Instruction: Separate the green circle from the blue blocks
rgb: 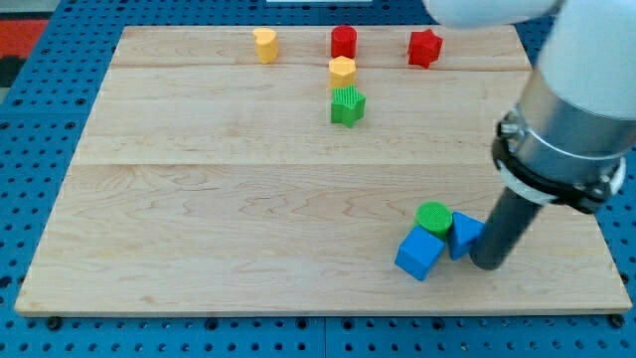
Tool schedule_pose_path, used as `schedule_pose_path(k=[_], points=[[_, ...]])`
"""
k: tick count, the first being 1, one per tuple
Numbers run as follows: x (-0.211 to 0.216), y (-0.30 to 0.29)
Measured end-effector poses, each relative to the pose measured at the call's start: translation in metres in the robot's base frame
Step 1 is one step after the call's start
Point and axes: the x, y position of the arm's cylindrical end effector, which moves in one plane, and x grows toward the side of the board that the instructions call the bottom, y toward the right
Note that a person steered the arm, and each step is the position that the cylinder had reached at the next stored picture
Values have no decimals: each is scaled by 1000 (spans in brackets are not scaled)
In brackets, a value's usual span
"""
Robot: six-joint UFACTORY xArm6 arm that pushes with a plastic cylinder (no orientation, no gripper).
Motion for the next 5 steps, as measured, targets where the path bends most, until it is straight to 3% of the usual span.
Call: schedule_pose_path(k=[5], points=[[-83,-105]])
